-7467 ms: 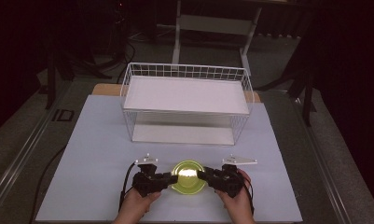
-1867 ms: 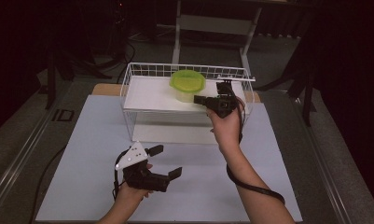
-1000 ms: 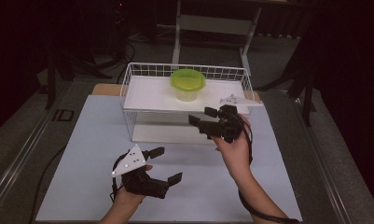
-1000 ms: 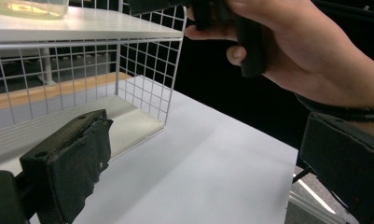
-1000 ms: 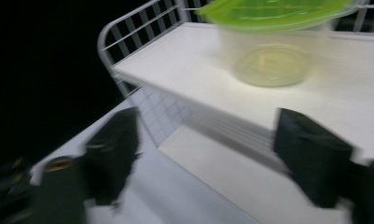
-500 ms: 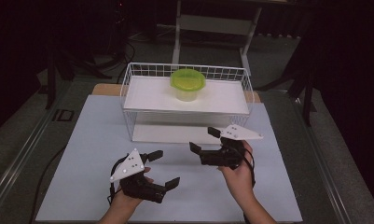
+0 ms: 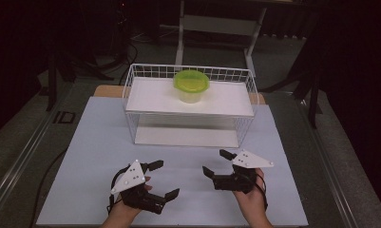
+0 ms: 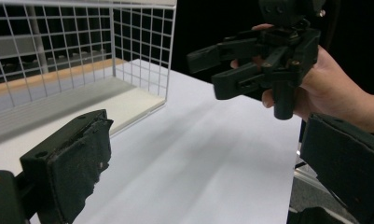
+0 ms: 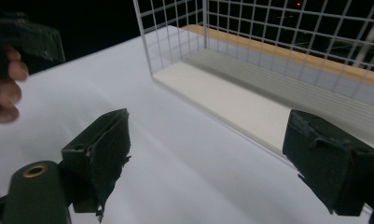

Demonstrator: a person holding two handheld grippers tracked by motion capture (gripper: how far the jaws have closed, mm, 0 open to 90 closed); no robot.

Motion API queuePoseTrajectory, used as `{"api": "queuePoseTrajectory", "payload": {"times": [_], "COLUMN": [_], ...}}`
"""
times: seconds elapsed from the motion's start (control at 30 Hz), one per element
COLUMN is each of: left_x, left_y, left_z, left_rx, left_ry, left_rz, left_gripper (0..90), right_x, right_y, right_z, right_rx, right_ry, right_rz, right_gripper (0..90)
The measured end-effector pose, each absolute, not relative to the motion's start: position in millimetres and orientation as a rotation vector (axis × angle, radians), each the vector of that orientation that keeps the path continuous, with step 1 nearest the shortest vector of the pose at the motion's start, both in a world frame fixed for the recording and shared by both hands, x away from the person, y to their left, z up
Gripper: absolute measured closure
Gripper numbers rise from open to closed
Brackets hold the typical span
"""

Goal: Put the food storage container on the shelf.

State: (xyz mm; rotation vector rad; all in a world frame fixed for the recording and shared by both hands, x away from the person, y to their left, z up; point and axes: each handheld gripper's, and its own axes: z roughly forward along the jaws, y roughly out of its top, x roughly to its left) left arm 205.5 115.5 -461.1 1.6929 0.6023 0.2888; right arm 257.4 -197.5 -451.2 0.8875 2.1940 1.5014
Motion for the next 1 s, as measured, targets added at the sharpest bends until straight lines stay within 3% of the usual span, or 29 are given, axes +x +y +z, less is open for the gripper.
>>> {"api": "queuePoseTrajectory", "payload": {"times": [1.0], "left_x": [202], "left_y": [130], "left_z": [-507], "left_rx": [1.755], "left_ry": [0.633], "left_rz": [0.328], "left_gripper": [2.5], "right_x": [237], "right_y": [-246], "right_z": [-502], "right_rx": [0.928], "right_ry": [2.201], "right_rz": [1.471], "right_gripper": [15.0]}}
